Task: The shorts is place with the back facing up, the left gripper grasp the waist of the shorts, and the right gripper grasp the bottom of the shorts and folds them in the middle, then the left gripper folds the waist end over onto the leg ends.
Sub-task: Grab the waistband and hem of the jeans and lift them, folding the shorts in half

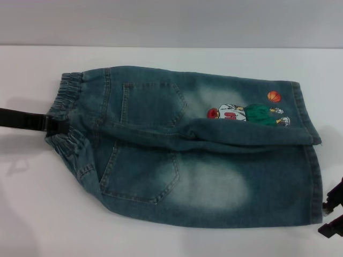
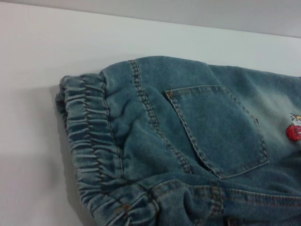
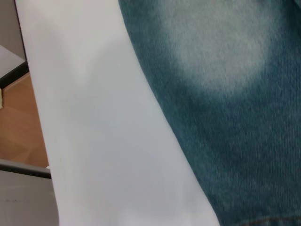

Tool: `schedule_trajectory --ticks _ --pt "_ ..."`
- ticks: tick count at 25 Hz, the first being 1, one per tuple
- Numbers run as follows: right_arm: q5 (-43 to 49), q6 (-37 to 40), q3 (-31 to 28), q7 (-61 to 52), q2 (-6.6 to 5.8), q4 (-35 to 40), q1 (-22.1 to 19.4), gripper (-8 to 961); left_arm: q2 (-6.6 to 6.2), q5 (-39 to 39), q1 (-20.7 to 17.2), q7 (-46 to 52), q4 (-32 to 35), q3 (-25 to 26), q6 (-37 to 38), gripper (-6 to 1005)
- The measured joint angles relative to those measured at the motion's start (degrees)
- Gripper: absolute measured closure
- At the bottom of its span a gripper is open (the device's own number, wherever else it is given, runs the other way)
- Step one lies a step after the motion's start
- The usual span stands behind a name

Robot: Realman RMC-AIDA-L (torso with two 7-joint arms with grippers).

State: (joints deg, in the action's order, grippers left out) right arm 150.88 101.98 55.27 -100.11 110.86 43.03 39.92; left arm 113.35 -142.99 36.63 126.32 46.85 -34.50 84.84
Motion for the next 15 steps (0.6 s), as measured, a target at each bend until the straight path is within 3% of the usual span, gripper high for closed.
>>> schedule_trajectory --ticks 15 --pt "0.20 0.41 0.54 0.00 2.58 3.26 0.57 420 0.22 0.00 -0.45 -0.37 -0.17 -0.11 0.06 952"
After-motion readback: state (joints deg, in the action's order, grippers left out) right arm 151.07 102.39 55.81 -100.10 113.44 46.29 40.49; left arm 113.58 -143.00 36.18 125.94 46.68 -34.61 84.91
